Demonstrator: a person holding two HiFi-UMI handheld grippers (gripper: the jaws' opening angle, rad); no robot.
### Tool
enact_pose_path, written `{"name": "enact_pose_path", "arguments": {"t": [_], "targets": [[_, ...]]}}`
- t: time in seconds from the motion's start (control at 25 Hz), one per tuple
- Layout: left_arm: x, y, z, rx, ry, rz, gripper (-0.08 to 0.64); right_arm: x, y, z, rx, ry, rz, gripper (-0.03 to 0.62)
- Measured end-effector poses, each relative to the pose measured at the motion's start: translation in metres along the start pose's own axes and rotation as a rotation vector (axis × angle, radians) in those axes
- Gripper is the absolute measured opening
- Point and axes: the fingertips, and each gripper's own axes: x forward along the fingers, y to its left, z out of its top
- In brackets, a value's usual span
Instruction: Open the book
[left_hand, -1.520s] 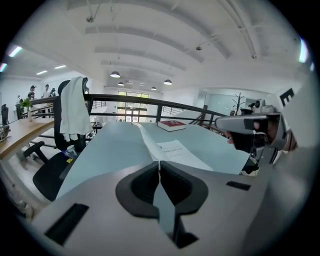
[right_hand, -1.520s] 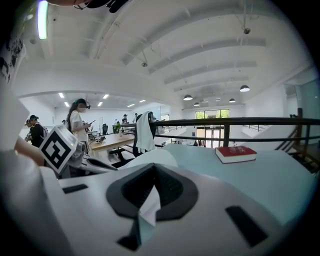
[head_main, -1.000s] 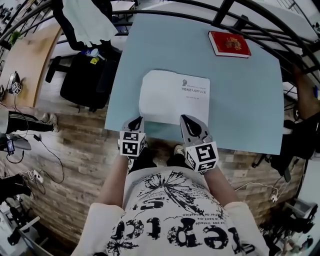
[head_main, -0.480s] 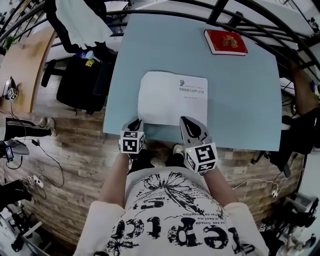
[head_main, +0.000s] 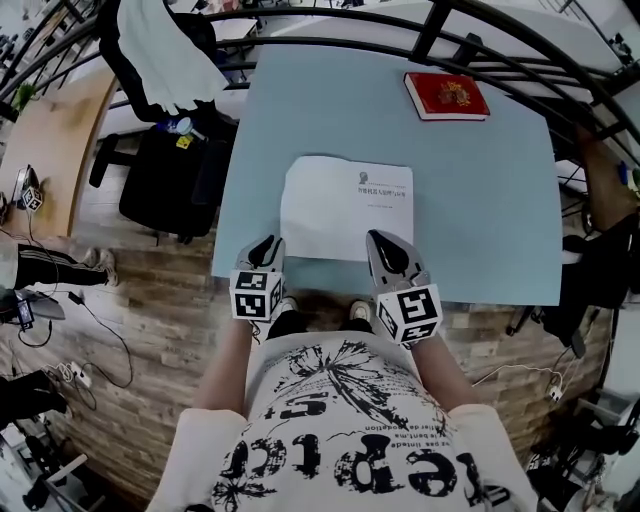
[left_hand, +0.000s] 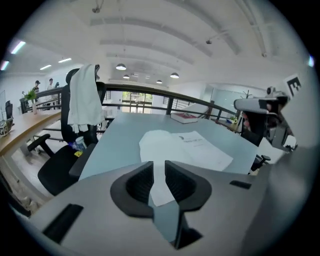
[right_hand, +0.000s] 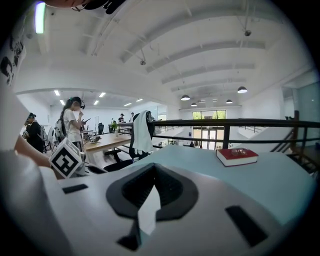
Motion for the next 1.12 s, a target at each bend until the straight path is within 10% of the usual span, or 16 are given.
{"name": "enact_pose_path", "arguments": {"t": [0.52,1.12], "targets": [[-0.053,-0.080,0.150,0.214,-0.403,-0.181,0.025,-0.022,-0.026,0.044,-0.023,-0.169,-0.094,0.011],[-0.078,-0.120,0.192,0.261,-0.512,-0.300,0.025,-0.043,-0.037,0.067,-0.097,-0.209,-0.146,0.009]]}}
